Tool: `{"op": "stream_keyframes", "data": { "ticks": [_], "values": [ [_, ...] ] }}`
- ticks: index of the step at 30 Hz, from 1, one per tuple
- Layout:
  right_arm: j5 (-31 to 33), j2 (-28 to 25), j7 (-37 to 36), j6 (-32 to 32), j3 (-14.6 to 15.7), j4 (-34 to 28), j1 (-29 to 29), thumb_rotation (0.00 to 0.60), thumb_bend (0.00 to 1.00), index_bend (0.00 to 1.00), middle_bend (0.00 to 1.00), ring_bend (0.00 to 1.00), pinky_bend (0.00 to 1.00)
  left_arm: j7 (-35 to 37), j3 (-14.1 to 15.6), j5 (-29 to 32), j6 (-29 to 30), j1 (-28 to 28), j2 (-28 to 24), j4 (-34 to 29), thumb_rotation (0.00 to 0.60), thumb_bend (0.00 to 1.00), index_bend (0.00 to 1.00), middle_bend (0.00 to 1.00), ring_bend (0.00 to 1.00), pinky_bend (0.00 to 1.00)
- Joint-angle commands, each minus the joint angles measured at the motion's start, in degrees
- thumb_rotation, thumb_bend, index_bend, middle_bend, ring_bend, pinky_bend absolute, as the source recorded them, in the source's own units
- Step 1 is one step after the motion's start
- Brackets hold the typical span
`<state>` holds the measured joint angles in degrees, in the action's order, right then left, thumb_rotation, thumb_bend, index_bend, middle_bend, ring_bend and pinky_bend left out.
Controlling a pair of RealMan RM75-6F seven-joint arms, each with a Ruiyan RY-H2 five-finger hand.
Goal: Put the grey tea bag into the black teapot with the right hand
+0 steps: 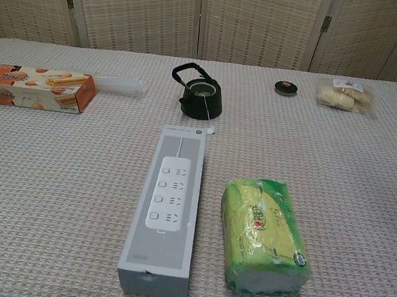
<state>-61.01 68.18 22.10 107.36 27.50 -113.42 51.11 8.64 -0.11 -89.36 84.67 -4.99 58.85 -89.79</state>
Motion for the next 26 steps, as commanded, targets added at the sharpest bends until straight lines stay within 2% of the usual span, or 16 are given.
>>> {"op": "stream_keyframes", "data": {
  "ticks": [1, 6, 9, 11, 14, 20, 26],
  "values": [
    [-11.0, 3.6, 2.5, 8.6, 1.9, 6.6, -14.8, 0.600, 0.43, 0.00, 0.00, 0.19, 0.23, -1.2, 0.2, -0.5, 0.4, 0.1, 0.3, -0.3, 0.600, 0.14, 0.00, 0.00, 0.00, 0.15],
    [-14.6, 4.6, -3.9, 9.5, -0.4, 14.7, -23.1, 0.600, 0.43, 0.00, 0.00, 0.14, 0.13, -3.9, 0.5, -1.2, 0.8, 0.2, 1.1, -1.0, 0.600, 0.14, 0.00, 0.00, 0.00, 0.15],
    [-14.8, 4.5, -8.1, 7.7, -2.4, 18.5, -26.2, 0.600, 0.40, 0.00, 0.00, 0.09, 0.03, -5.8, 0.8, -2.0, 1.1, 0.3, 1.6, -1.4, 0.600, 0.14, 0.00, 0.00, 0.00, 0.15],
    [-15.4, 4.1, -10.7, 5.6, -3.4, 20.0, -27.7, 0.600, 0.38, 0.00, 0.00, 0.05, 0.00, -7.0, 1.0, -2.6, 1.4, 0.3, 2.0, -1.7, 0.600, 0.14, 0.00, 0.00, 0.00, 0.15],
    [-17.4, 3.1, -12.7, 3.2, -4.4, 21.1, -28.9, 0.600, 0.37, 0.00, 0.00, 0.00, 0.00, -8.4, 1.3, -3.3, 1.7, 0.5, 2.4, -1.9, 0.600, 0.14, 0.00, 0.00, 0.00, 0.15],
    [-20.7, 1.6, -14.5, 0.1, -7.0, 21.4, -31.2, 0.600, 0.36, 0.00, 0.00, 0.00, 0.00, -10.1, 1.8, -4.9, 3.9, 1.5, 3.1, -1.6, 0.600, 0.14, 0.00, 0.00, 0.00, 0.15],
    [-22.6, 0.3, -14.8, -4.3, -9.9, 20.4, -32.3, 0.600, 0.36, 0.00, 0.00, 0.00, 0.00, -9.9, 1.9, -4.8, 3.6, 1.4, 3.1, -1.1, 0.600, 0.14, 0.00, 0.00, 0.00, 0.15]
  ]
}}
